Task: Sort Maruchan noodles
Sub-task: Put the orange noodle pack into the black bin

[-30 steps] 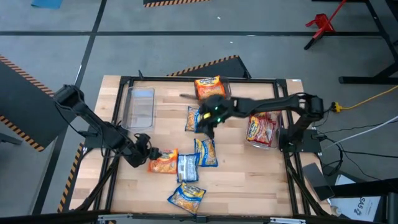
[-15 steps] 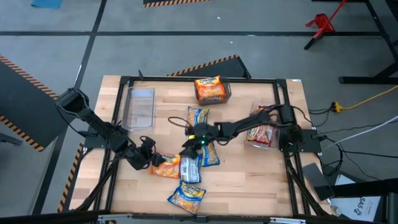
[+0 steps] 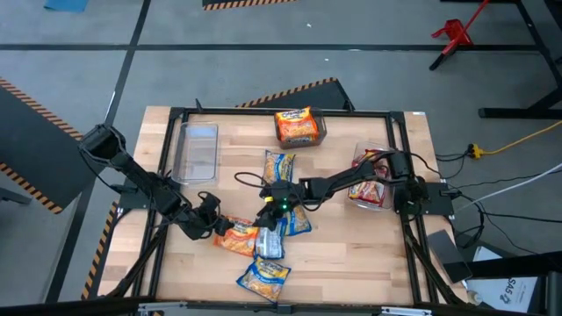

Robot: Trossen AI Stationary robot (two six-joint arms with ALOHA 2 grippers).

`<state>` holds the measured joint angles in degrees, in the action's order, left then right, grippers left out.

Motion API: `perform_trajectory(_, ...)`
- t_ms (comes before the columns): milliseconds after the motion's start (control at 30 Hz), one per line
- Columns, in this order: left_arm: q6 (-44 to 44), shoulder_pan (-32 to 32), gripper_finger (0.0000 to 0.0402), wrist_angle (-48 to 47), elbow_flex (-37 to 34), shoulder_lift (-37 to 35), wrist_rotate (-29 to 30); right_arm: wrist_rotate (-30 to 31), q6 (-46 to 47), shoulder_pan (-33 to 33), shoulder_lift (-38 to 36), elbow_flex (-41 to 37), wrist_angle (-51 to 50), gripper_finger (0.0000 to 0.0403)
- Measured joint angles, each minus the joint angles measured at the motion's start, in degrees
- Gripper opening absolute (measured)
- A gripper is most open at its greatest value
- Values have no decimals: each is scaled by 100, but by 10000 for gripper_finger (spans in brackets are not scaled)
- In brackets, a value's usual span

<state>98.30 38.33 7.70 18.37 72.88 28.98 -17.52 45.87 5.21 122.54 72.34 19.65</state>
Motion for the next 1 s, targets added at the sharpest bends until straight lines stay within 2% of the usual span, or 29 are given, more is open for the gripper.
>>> perform_trajectory(400, -265, 0, 9, 636, 0, -2, 287, -78, -338, 0, 0, -2, 85, 303)
perform_trajectory(800, -340, 2, 4, 1102, 0, -84, 786, -149, -719, -78, 0, -4, 309, 303)
perform_trajectory(1000, -762, -36, 4, 1122, 2, -565, 1235, -102, -610, -142, -36, -9, 398, 303)
